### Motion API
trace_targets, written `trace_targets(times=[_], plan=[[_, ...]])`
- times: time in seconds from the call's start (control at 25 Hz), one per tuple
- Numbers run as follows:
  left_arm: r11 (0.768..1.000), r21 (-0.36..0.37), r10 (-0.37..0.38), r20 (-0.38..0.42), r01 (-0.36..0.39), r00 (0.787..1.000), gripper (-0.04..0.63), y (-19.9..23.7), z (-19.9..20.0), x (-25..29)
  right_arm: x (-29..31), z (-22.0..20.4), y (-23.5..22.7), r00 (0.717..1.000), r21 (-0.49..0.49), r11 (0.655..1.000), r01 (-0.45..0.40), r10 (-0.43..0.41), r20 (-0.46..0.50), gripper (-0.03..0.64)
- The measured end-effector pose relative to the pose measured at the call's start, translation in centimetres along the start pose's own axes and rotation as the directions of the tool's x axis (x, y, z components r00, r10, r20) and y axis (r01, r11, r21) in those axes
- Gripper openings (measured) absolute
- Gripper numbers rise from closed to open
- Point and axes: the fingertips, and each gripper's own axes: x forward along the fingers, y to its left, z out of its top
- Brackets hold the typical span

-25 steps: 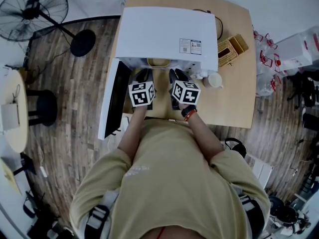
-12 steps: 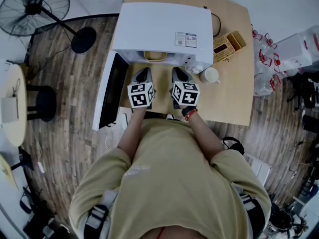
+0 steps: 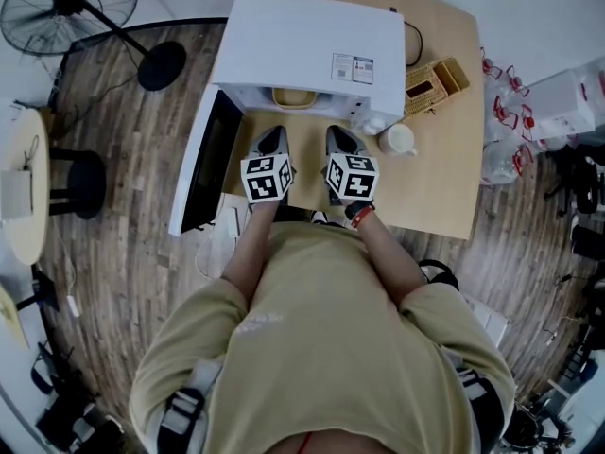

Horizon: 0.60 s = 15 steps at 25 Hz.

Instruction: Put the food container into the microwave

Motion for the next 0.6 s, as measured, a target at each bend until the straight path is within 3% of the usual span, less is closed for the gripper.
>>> trace_targets(times=[0.4,0.48,0.6], plan=[[0.998,0.019,-0.057,-0.033,0.058,0.998,0.020,-0.8,-0.4,1.4,0.7,-0.3,-0.6,1.000,0.007,1.000,0.002,-0.001,-0.019,0.034],[0.996,0.018,-0.081,-0.082,0.082,0.993,0.020,-1.0,-1.5,2.2,1.1,-0.6,-0.8,0.999,0.001,1.000,-0.001,0.002,-0.034,0.031],[0.995,0.032,-0.089,-0.235,0.099,0.968,0.020,-0.8,-4.8,3.8,2.0,-1.7,-1.1,0.997,-0.017,1.000,-0.015,0.014,-0.075,0.028]])
